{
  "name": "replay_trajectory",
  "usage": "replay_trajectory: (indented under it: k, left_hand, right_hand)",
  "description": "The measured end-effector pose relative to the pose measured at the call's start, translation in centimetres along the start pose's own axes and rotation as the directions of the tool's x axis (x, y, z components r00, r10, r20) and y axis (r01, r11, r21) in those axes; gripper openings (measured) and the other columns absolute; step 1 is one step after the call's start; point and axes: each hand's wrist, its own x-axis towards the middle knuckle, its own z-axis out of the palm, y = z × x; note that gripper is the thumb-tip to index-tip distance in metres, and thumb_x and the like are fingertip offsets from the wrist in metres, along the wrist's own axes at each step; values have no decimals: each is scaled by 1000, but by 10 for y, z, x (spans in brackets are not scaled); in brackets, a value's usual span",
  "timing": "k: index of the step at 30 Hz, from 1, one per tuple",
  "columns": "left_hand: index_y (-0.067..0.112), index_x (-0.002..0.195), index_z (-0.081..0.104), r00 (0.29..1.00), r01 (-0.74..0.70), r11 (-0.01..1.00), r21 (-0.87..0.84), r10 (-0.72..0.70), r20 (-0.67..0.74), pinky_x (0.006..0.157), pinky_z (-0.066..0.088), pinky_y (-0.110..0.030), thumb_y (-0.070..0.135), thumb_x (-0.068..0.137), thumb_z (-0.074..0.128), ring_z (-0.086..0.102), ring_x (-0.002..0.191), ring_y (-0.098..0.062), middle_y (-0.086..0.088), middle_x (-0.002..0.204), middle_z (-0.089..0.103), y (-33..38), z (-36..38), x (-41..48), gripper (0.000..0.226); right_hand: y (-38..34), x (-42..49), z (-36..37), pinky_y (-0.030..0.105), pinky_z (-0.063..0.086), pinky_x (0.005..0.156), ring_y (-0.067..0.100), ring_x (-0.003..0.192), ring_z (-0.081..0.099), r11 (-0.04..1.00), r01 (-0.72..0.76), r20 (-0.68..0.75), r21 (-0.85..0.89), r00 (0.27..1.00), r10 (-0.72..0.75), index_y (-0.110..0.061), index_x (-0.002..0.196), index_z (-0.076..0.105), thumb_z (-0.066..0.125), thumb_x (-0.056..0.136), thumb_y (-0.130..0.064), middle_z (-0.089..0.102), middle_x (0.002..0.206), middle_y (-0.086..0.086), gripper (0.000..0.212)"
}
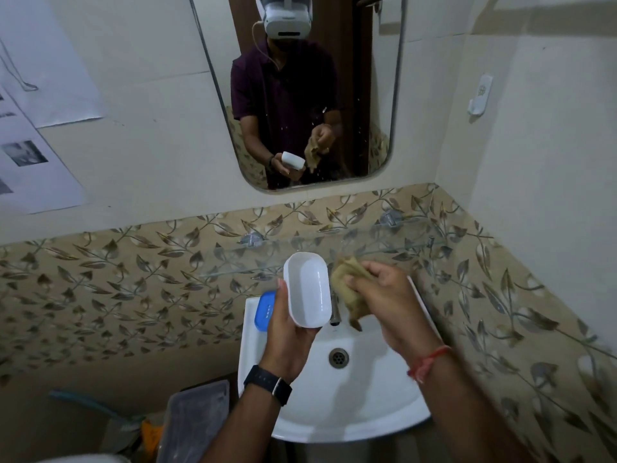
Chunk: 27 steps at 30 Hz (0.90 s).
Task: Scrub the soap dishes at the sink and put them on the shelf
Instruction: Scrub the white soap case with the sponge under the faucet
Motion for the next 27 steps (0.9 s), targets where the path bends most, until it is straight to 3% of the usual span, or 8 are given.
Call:
replay_trajectory:
  k: [3, 6, 11, 14, 17, 21, 24, 27]
  left_hand:
    - [21, 135, 65, 1000, -18, 999, 43, 17, 13, 93, 59, -39, 59, 102, 37, 65, 123, -28, -15, 134, 67, -6, 9, -1, 57]
    - [23, 136, 64, 998, -65, 993, 95, 66, -8, 103, 53, -42, 56, 99, 46, 59, 131, -28, -13, 139, 65, -9, 13, -3, 53]
    - [23, 151, 45, 993, -117, 980, 161, 114, 27, 112, 44, -52, 56, 96, 54, 55, 136, -28, -10, 146, 59, -13, 11, -10, 64]
    - [22, 150, 47, 997, -76, 989, 128, 73, 28, 110, 47, -46, 59, 93, 58, 54, 137, -28, -12, 145, 59, -8, 5, -11, 69]
    - [24, 154, 41, 998, -41, 996, 76, 37, 51, 108, 49, -46, 53, 103, 41, 54, 137, -30, -15, 147, 57, -2, -5, -6, 58]
    - [50, 155, 24, 998, -45, 998, 54, 43, 44, 113, 41, -57, 55, 96, 49, 54, 136, -31, -7, 157, 46, 2, -12, 1, 64]
    - [41, 157, 26, 998, -23, 997, 69, 18, 60, 107, 49, -53, 60, 94, 51, 56, 134, -31, -10, 155, 47, -2, -13, 4, 70]
    - [32, 154, 39, 997, -79, 994, 77, 78, 22, 91, 58, -44, 44, 106, 43, 64, 117, -27, -14, 142, 60, -1, -21, 8, 49]
  right_hand:
    - [10, 4, 37, 38, 61, 72, 24, 79, 73, 974, 83, -24, -210, 996, -90, -14, 90, 78, 68, 87, -16, 77, 82, 5, 10]
    - [18, 9, 62, 9, 43, 51, 11, 62, 60, 943, 94, -94, -320, 987, -131, -19, 71, 70, 64, 90, -17, 63, 62, -7, 20]
    - [26, 14, 78, 43, 58, 73, 33, 79, 69, 972, 16, -172, -232, 983, -58, -1, 77, 67, 57, 94, -18, 71, 76, 15, 26]
    - [25, 10, 74, 37, 57, 88, 24, 97, 69, 938, 157, 37, -309, 988, -153, -9, 99, 76, 56, 98, -17, 73, 107, 11, 22]
    - [12, 8, 53, 22, 48, 96, 14, 111, 62, 847, 376, 403, -377, 889, -216, -13, 120, 73, 57, 93, -6, 69, 124, 3, 32]
    - [-2, 4, 29, 46, 58, 76, 31, 80, 65, 575, 541, 696, -614, 714, 71, -7, 71, 63, 55, 75, 8, 66, 80, 11, 18]
    - [-4, 3, 15, 42, 57, 78, 33, 90, 67, 489, 477, 630, -731, 747, 213, -8, 85, 69, 54, 83, 6, 71, 93, 11, 20]
    - [-7, 11, -14, 29, 47, 65, 26, 84, 66, 413, 302, 449, -859, 832, 326, -8, 94, 75, 54, 88, -8, 72, 92, 11, 22]
